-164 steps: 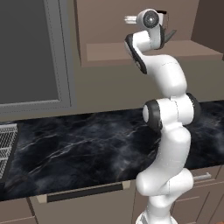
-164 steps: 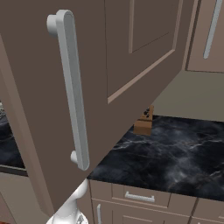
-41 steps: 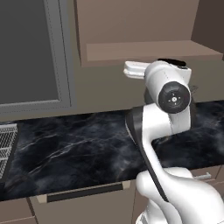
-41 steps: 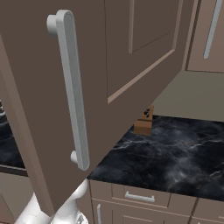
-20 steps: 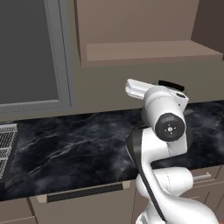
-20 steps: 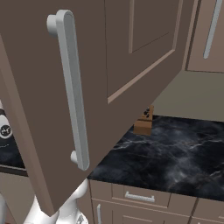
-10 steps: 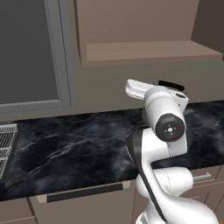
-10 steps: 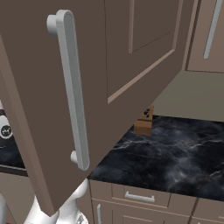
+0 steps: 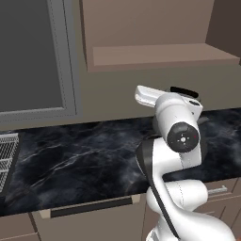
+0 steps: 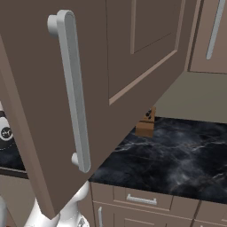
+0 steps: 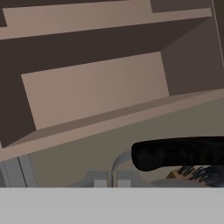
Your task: Open the cabinet, pick the kettle from the cabinet, and place it in the sink.
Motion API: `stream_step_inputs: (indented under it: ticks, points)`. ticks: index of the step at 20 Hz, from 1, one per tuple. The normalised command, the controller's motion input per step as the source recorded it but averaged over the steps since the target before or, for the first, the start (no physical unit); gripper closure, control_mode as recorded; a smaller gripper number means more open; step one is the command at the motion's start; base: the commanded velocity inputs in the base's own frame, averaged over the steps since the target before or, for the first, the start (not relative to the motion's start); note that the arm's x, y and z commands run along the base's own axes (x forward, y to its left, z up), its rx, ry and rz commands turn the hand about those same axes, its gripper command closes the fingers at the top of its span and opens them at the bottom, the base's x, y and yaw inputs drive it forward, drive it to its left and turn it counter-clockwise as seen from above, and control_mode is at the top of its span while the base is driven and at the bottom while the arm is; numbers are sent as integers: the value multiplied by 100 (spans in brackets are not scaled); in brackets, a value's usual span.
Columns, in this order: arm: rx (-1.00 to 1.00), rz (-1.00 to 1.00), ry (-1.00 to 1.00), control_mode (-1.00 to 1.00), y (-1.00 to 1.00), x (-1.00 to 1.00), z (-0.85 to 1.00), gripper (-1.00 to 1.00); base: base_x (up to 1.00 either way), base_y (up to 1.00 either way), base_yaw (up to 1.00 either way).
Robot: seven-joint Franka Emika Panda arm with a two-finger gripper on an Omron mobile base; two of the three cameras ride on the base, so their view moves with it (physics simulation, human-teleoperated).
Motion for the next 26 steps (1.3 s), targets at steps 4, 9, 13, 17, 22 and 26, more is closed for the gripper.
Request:
stream_step_inputs:
  ticks: [4,9,13,17,22,26]
  points:
    - [0,0,0,-100,0,0,0,100,0,0,0]
    - [0,0,0,-100,0,0,0,100,0,0,0]
    - [0,0,0,100,0,0,0,100,0,0,0]
    - [0,0,0,100,0,0,0,100,-4,0,0]
    - [0,0,0,100,0,0,0,100,-46,-2,-2]
    - [0,0,0,100,0,0,0,100,-58,-9,-9]
